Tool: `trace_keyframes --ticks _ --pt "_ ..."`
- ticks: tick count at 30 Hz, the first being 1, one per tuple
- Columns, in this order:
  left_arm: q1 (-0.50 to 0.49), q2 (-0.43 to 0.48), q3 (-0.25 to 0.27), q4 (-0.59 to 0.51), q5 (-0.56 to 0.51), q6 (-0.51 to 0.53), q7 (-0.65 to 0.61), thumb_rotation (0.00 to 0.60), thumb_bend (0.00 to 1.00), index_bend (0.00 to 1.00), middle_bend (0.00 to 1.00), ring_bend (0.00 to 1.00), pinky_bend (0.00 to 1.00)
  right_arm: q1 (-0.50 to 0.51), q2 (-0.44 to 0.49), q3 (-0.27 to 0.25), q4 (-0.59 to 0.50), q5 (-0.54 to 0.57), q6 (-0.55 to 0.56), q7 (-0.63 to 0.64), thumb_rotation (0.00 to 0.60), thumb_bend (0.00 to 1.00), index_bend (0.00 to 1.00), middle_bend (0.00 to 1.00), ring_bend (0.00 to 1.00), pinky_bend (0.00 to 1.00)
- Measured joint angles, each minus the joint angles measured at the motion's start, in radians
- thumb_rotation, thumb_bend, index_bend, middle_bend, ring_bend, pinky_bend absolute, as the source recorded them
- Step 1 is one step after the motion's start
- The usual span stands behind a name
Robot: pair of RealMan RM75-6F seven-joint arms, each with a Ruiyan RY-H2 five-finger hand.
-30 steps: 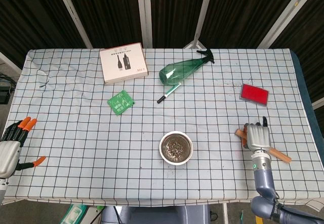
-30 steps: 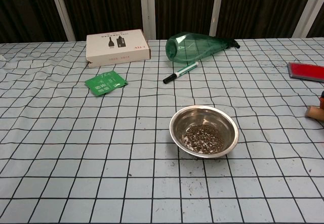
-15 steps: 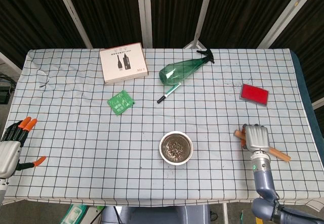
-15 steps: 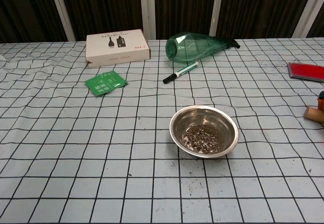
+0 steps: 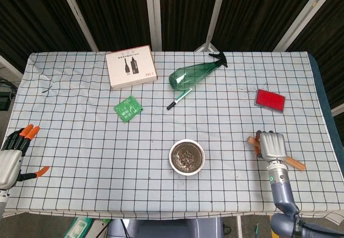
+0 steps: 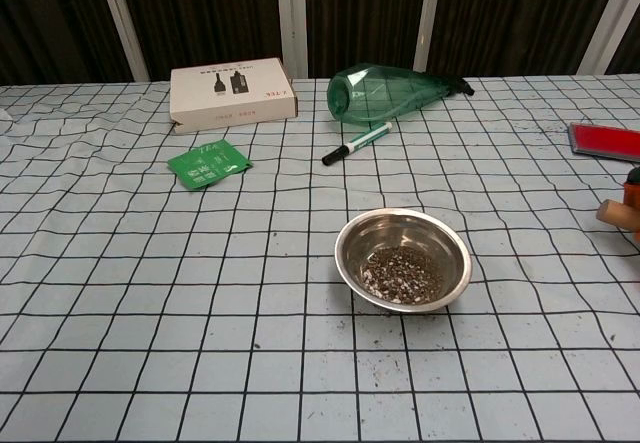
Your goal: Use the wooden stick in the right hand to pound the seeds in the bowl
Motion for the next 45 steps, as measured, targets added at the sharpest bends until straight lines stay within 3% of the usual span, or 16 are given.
trace_keyframes --ticks 10,28,45 --pt "0.002 -0.001 0.002 0.005 0.003 0.003 -0.006 0.600 0.09 0.00 0.00 0.00 0.00 -0.018 0.037 -0.012 -0.045 -0.076 0.014 0.084 0.600 0.79 0.71 0.56 0.47 0.59" --pt "0.006 -0.004 0.001 0.002 0.001 0.007 -0.005 0.600 0.09 0.00 0.00 0.00 0.00 -0.061 0.155 0.012 -0.224 -0.197 0.062 0.303 0.600 0.79 0.74 0.58 0.50 0.63" --pt "0.006 -0.005 -0.001 -0.008 -0.008 0.004 0.007 0.600 0.09 0.00 0.00 0.00 0.00 -0.096 0.291 0.092 -0.332 -0.208 -0.005 0.740 0.600 0.80 0.74 0.58 0.50 0.63"
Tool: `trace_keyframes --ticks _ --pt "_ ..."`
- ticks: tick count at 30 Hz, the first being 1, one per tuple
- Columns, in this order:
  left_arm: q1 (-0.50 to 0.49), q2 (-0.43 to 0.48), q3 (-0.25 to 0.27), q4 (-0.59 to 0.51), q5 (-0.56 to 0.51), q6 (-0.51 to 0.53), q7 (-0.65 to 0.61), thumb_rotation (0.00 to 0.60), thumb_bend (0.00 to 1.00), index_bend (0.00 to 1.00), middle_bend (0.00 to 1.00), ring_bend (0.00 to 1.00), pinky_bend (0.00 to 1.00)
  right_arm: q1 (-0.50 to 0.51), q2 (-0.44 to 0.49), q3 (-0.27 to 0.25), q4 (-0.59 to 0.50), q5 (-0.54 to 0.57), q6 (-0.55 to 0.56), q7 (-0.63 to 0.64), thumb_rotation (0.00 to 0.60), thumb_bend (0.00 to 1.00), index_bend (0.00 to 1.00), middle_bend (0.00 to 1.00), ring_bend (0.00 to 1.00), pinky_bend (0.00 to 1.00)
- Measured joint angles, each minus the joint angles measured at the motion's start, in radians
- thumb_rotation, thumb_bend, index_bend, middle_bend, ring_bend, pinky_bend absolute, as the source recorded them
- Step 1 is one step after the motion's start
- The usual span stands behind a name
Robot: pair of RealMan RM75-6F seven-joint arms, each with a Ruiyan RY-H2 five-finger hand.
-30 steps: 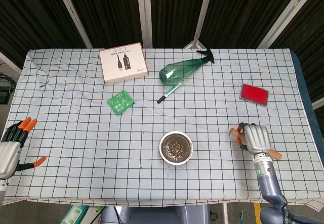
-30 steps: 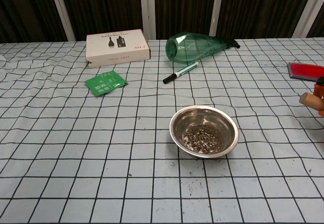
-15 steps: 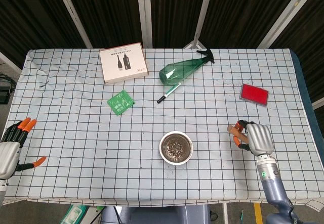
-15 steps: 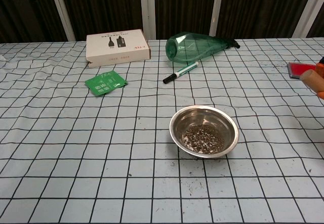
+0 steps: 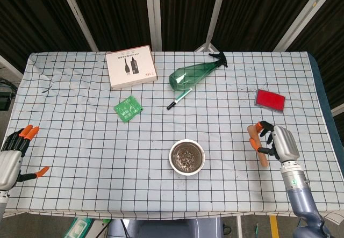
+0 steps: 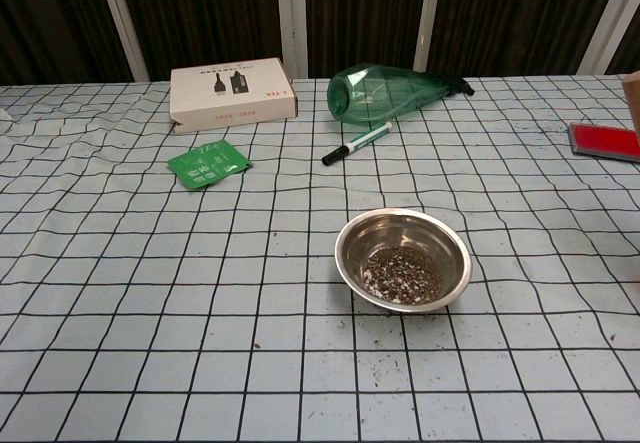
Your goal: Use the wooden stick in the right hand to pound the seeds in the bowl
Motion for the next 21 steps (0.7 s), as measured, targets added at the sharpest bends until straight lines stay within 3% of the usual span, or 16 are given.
trace_keyframes --ticks 21 --pt "0.004 -0.002 0.003 0.009 0.005 0.005 -0.002 0.600 0.09 0.00 0.00 0.00 0.00 -0.026 0.017 0.037 0.006 -0.058 0.033 0.217 0.600 0.80 0.77 0.61 0.52 0.65"
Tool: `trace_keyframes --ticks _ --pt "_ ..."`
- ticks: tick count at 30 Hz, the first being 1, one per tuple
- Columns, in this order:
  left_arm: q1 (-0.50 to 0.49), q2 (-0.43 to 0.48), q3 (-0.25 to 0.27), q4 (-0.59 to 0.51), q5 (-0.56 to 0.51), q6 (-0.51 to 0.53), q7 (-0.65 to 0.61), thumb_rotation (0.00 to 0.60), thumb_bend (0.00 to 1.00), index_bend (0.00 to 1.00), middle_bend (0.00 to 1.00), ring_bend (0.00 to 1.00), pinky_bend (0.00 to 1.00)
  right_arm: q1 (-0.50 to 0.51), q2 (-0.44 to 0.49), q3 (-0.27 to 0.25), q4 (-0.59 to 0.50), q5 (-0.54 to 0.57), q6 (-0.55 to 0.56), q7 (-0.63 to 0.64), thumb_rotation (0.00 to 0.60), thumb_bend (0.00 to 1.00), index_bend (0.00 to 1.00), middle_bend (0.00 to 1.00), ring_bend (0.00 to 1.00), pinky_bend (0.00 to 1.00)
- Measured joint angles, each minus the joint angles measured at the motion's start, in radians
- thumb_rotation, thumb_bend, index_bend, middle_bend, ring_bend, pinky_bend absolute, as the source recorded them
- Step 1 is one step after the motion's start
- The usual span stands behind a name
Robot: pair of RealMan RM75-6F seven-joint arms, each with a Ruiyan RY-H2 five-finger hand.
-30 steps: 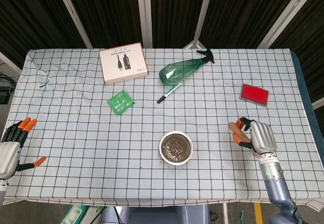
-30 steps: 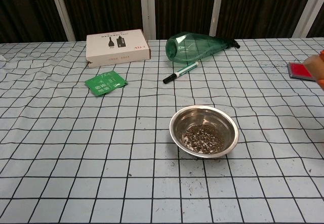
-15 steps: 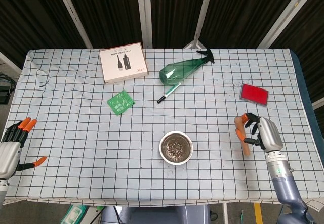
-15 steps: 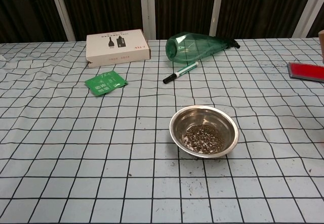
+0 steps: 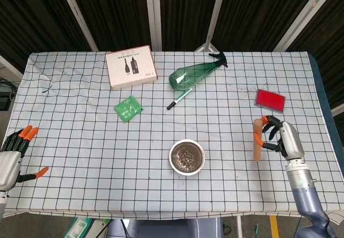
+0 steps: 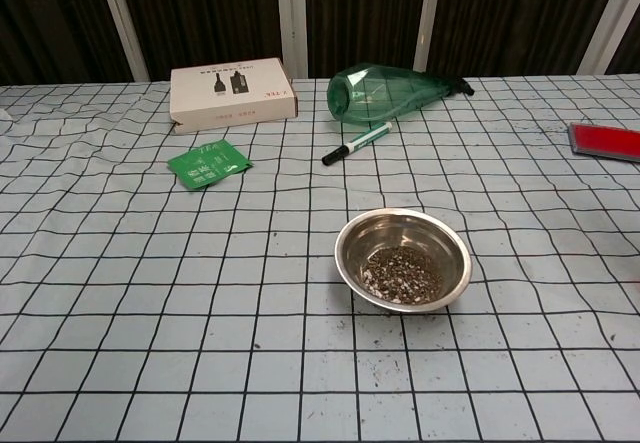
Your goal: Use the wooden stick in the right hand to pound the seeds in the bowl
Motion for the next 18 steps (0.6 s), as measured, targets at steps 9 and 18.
trace_keyframes --ticks 9,18 --pt "0.002 -0.004 -0.003 -0.010 -0.009 0.002 0.018 0.600 0.09 0.00 0.00 0.00 0.00 -0.007 -0.004 0.017 -0.004 -0.021 0.022 0.097 0.600 0.80 0.77 0.60 0.52 0.65" --pt "0.003 -0.010 -0.003 -0.010 -0.005 0.007 0.024 0.600 0.09 0.00 0.00 0.00 0.00 -0.031 -0.072 0.041 0.011 -0.082 0.149 0.203 0.600 0.80 0.77 0.61 0.52 0.65"
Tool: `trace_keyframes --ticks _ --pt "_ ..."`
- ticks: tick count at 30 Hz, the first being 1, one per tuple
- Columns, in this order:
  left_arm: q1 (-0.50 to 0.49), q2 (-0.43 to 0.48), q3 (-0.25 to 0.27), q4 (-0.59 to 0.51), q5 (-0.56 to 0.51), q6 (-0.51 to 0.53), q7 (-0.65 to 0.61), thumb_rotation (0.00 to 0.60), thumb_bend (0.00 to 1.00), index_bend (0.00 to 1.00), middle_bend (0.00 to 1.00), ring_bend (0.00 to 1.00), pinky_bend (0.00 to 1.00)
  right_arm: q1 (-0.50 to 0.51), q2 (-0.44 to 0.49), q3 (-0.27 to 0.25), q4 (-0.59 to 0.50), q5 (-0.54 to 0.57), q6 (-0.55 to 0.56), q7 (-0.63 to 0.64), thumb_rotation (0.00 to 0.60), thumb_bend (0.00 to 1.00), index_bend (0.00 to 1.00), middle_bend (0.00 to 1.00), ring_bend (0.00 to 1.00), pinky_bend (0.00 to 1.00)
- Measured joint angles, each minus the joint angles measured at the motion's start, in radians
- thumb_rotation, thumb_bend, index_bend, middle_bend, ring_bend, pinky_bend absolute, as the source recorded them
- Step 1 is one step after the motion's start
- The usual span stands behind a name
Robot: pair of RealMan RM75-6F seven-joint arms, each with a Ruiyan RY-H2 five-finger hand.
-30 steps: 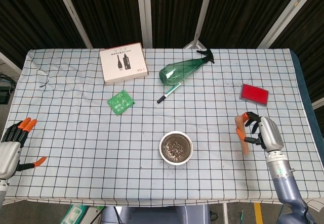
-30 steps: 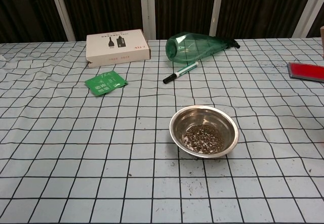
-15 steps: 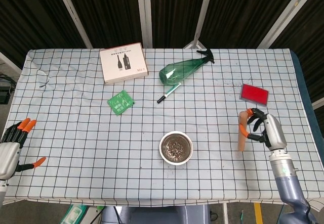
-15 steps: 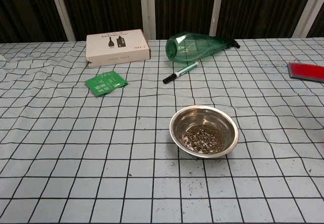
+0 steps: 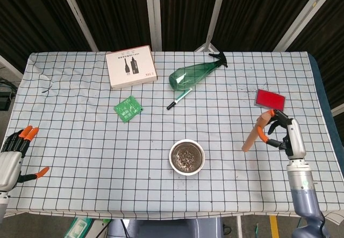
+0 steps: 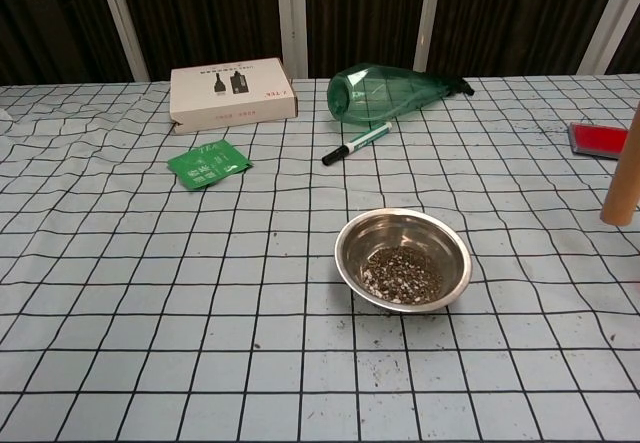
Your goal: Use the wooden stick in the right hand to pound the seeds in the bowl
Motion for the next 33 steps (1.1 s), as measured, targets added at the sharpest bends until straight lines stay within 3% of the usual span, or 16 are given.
trace_keyframes --ticks 10,21,33 --pt "-0.001 0.003 0.000 0.001 0.003 -0.002 -0.012 0.600 0.09 0.00 0.00 0.00 0.00 0.002 -0.185 -0.007 0.127 -0.158 0.183 0.017 0.600 0.80 0.77 0.61 0.52 0.65" --pt "-0.002 0.003 0.001 0.000 0.003 -0.006 -0.011 0.600 0.09 0.00 0.00 0.00 0.00 0.029 -0.252 -0.013 0.152 -0.174 0.191 0.026 0.600 0.80 0.77 0.61 0.52 0.65" --pt "-0.002 0.001 -0.002 0.001 -0.006 -0.008 -0.006 0.600 0.09 0.00 0.00 0.00 0.00 0.057 -0.298 -0.068 0.103 -0.209 0.145 0.050 0.600 0.80 0.77 0.61 0.52 0.65"
